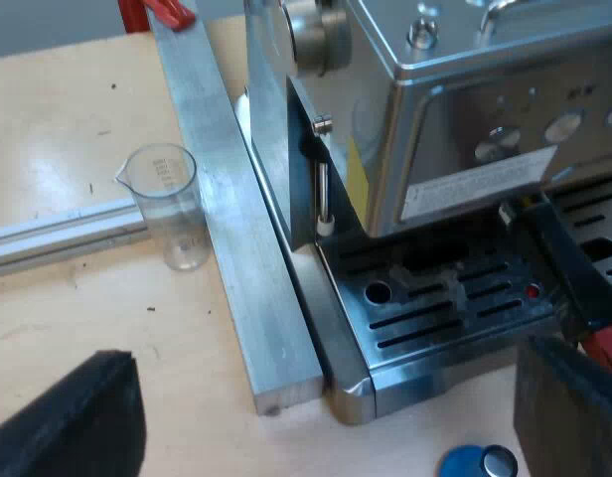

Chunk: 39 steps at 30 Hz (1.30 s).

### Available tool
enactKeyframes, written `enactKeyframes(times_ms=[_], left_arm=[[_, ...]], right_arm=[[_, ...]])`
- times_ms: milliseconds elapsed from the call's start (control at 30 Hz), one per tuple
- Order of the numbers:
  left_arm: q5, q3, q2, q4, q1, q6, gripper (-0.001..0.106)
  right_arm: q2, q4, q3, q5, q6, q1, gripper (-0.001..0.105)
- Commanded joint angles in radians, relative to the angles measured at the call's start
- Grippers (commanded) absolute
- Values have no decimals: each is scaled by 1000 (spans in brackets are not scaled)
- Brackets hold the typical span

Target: Put the handle in the coffee machine

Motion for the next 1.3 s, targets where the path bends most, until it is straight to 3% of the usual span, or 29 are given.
enactKeyframes(times_ms=[33,433,1100,1167,1300], left_arm=[[1,-7,-15,14,-1,1,77],[-22,-7,-115,18,-1,1,77],[-22,28,-452,24,-1,1,77],[-22,61,-566,29,-1,1,77],[-22,85,-646,31,-1,1,77]], right_arm=[[-27,55,-10,-33,-58,-74,71],[-120,248,-10,-48,-196,-235,71],[-485,282,-1,134,-238,-235,71],[-531,282,-1,152,-238,-235,71],[-599,282,-1,152,-240,-235,71]])
